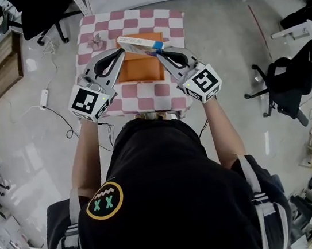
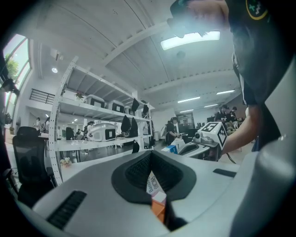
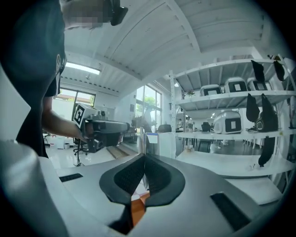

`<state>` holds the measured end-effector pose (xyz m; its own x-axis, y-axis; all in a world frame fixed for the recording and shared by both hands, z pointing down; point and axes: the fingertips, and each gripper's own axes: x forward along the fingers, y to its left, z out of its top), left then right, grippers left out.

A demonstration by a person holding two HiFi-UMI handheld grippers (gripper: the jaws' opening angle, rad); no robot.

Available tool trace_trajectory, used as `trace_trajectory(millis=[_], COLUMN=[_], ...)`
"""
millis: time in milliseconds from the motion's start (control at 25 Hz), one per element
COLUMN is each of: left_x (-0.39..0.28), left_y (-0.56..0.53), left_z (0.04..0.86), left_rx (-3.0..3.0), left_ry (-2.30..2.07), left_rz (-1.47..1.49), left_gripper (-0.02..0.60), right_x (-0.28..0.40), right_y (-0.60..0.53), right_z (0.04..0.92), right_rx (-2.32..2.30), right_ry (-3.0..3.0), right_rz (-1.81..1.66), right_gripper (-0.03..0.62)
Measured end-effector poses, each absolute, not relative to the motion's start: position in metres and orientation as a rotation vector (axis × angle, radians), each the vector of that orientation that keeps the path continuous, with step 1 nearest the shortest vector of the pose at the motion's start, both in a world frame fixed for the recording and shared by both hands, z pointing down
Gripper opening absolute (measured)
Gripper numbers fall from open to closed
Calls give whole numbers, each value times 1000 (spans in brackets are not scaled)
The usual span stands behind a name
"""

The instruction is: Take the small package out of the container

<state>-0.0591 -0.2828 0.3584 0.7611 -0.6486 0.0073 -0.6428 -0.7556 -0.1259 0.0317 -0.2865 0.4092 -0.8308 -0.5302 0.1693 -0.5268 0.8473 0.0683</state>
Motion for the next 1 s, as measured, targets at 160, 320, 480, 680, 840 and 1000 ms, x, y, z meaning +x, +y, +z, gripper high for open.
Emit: trace_trajectory(millis=[160, 320, 480, 680, 840, 1000], left_x=[-56, -54, -51, -49, -48, -48], left_y=[-281, -282, -284, -283, -282, -283], left_z=[360, 361, 362, 365, 368, 369], left_rx=[-2847, -2851, -2852, -2855, -2860, -2859], left_ry=[1031, 1026, 1022, 1017, 1017, 1019], left_rz=[-83, -86, -89, -99, -109, -116], left_gripper=[17, 17, 17, 17, 17, 17], right_x=[35, 33, 34, 37, 40, 39], right_y=[-283, -281, -282, -282, -282, -282], right_z=[397, 386, 382, 378, 378, 380], right_rx=[839, 829, 843, 862, 878, 870], right_ry=[-2885, -2894, -2881, -2871, -2858, -2854], right_rz=[-69, -143, -183, -206, -211, -209], right_gripper=[20, 20, 20, 21, 20, 20])
